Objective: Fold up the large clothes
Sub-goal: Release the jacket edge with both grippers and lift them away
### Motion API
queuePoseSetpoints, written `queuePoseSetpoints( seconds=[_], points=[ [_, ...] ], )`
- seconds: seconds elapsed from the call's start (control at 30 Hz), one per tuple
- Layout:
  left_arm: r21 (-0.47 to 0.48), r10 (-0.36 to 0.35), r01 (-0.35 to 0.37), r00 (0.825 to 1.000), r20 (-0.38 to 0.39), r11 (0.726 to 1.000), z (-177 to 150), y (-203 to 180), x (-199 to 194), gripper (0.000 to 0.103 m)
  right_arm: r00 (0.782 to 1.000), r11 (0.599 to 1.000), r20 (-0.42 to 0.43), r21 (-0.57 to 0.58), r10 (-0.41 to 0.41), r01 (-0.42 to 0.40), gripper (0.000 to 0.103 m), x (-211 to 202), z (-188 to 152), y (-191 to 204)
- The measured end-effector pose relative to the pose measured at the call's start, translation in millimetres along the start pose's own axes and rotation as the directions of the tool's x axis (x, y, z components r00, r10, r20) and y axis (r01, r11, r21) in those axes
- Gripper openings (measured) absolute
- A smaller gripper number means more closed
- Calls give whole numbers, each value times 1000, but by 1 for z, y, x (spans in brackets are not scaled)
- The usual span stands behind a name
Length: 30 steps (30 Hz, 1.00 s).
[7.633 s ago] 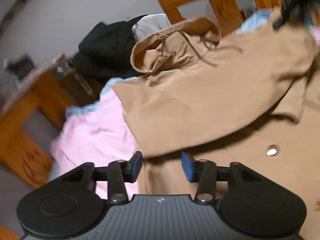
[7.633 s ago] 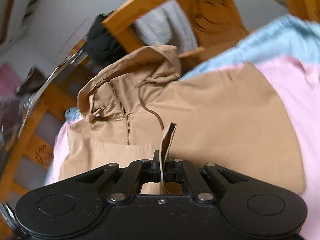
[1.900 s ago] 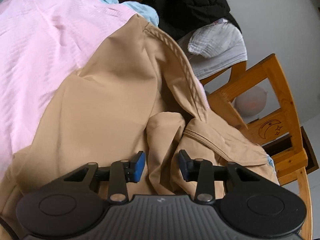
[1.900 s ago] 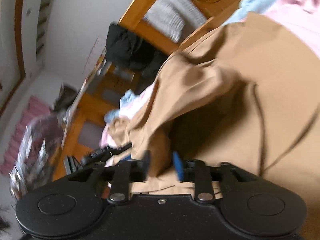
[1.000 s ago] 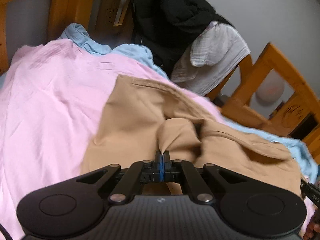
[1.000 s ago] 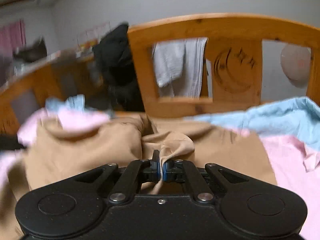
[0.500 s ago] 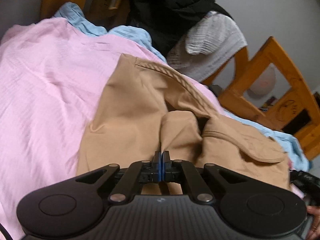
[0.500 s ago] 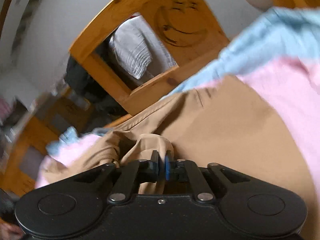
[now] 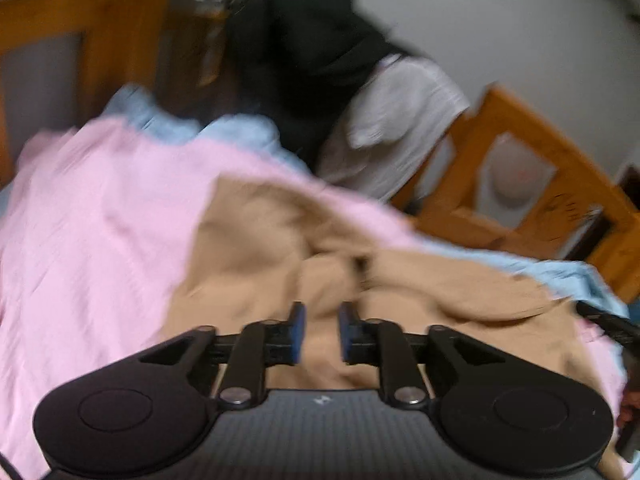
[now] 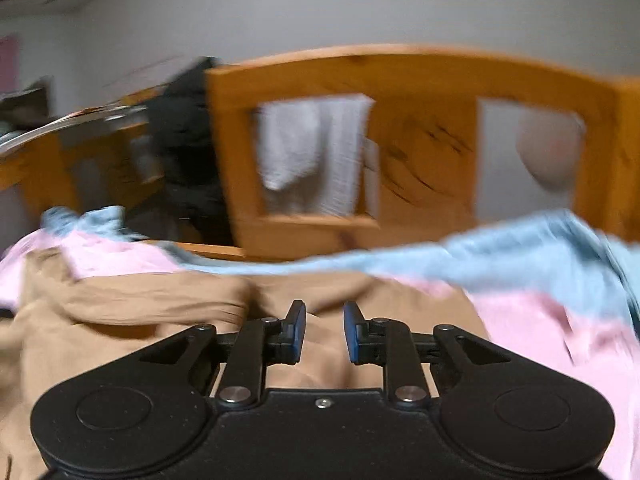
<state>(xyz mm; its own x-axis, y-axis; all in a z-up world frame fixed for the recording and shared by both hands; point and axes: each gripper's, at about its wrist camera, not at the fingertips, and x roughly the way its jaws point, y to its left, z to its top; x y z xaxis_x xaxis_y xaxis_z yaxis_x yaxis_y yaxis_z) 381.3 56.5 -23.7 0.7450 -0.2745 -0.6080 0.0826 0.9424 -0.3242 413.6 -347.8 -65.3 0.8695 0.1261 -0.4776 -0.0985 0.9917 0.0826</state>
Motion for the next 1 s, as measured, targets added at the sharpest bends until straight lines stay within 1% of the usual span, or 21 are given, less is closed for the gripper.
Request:
queuePoseSetpoints(
  seconds=[0.03,0.1,0.17,0.2,0.23,0.27,0.3,0.33,0.37,0.4,0.47,0.53,0.6,0.63,0.7,0.77,0.83,0.9,0.93,0.97,1.0],
  points=[
    [19,-49,49,999,16,999,2,-9,-1,30,999,999,-4,-24,42,-42,23,2,2,8],
    [75,-124,122,992,18,990,5,-30,6,31,996,994,-34,-72,83,-85,23,13,4,22],
    [122,-148,148,989,-3,982,7,-48,20,31,994,986,-43,-130,99,-103,23,23,5,37],
    [151,-135,138,990,-30,979,6,-58,31,31,993,985,-48,-130,108,-113,23,28,6,41],
    [177,-100,109,993,-60,978,5,-64,43,31,992,985,-59,-127,108,-115,24,33,6,45],
    [193,-46,63,995,-93,979,3,-67,57,30,993,985,-75,-140,90,-100,26,41,5,50],
    [195,-16,39,993,-120,980,1,-67,67,30,994,983,-88,-168,65,-80,26,48,5,54],
    [188,2,26,989,-147,982,-2,-64,78,23,994,978,-96,-197,44,-63,26,55,3,56],
    [172,22,7,987,-161,985,-6,-58,86,9,995,974,-101,-220,26,-48,29,63,0,59],
    [151,34,-8,985,-168,989,-8,-51,90,3,994,973,-107,-226,16,-40,31,69,-3,59],
    [115,7,14,984,-180,993,-11,-40,95,2,992,972,-126,-230,9,-38,31,73,-14,58],
    [98,0,19,983,-186,995,-9,-36,88,2,995,968,-100,-247,12,-37,31,64,-17,57],
    [112,-24,42,987,-159,993,-8,-36,76,9,997,983,-70,-179,36,-48,30,49,-12,53],
    [125,-27,46,989,-145,991,-10,-36,72,17,998,985,-53,-164,45,-53,30,39,-11,52],
    [142,-11,32,989,-148,989,-16,-37,76,19,998,982,-46,-179,47,-55,30,31,-16,52],
    [141,1,20,989,-151,990,-22,-34,84,19,995,978,-93,-201,35,-54,31,36,-26,54],
    [168,15,7,991,-133,986,-25,-40,80,19,994,976,-109,-213,24,-47,33,45,-36,55],
    [193,13,10,993,-121,981,-25,-46,74,29,994,982,-107,-184,29,-48,33,43,-32,53],
    [204,16,9,993,-117,979,-27,-48,68,41,994,985,-102,-161,38,-54,34,37,-30,52],
    [217,26,-1,993,-112,976,-28,-51,63,45,994,987,-94,-147,52,-66,38,31,-26,51],
    [237,40,-15,994,-100,971,-29,-55,56,47,994,985,-88,-153,60,-73,40,25,-26,52]
  ],
)
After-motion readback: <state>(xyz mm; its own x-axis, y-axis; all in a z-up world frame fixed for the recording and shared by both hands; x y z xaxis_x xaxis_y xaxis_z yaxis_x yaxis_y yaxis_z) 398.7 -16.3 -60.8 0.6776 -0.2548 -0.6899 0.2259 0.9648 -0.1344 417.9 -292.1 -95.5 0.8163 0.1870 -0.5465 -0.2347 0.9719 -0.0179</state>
